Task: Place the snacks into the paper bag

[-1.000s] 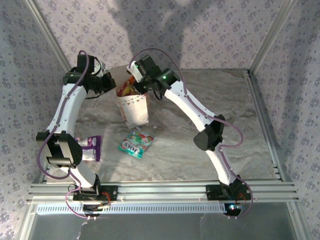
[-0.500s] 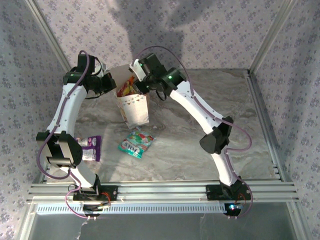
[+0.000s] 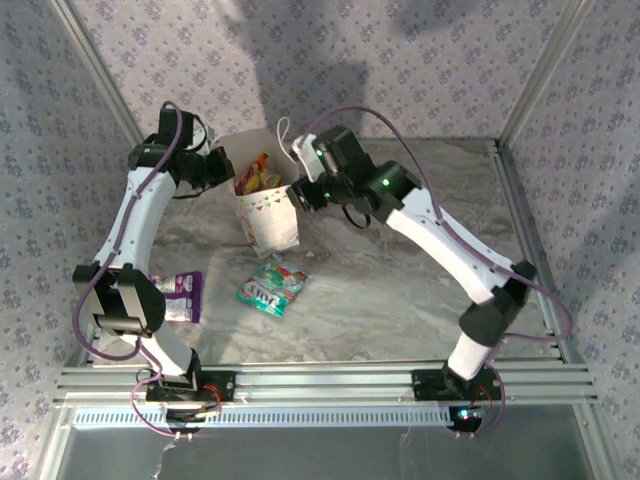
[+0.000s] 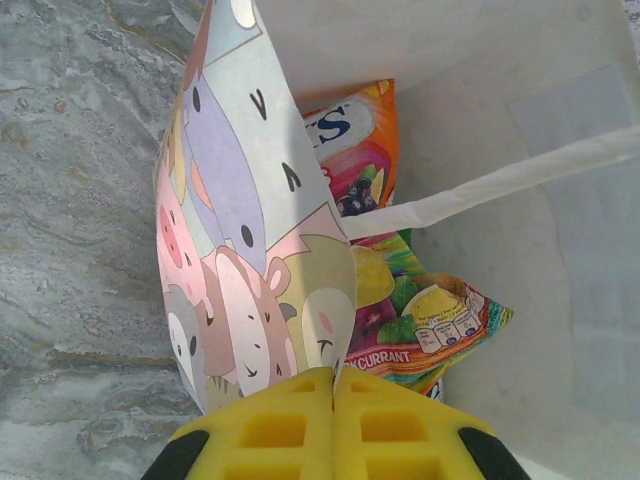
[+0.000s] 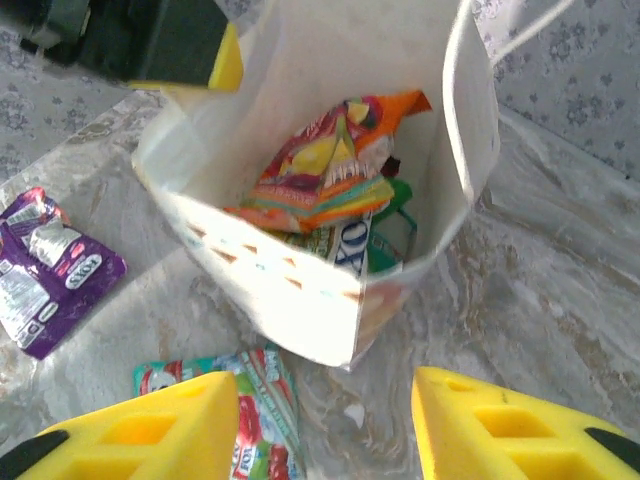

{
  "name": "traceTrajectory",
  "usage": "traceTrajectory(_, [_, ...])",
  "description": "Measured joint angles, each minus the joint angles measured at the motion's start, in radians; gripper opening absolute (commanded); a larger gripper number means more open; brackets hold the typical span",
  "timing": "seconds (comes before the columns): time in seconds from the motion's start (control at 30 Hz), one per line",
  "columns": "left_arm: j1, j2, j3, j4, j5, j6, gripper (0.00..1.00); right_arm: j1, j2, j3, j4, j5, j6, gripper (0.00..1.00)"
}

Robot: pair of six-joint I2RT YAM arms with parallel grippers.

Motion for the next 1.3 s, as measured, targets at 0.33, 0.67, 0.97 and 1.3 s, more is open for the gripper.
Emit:
traceTrajectory(0.33, [-0.024,-0.018,-0.009,-0.023,-0.04,-0.004,0.1,0.006,-0.346,-0.478,0.174,0.021,0.224,0.6])
traceTrajectory(0.67, [-0.031,-0.06,-0.045,-0.029,-0.076,-0.02,0.11,0.021,-0.372,-0.743,0.296,-0.089,0.402,0.64])
traceTrajectory(0.97, [-0.037,-0.069,-0.046,-0.047,-0.096,-0.027,0.11,0.021,-0.27,-0.836,0.364,-0.269,0.488,0.77])
traceTrajectory(1.3, [-0.045,-0.085,-0.06,-0.05,-0.108,-0.027,0.11,0.021,-0.08,-0.872,0.44,-0.423,0.592,0.79])
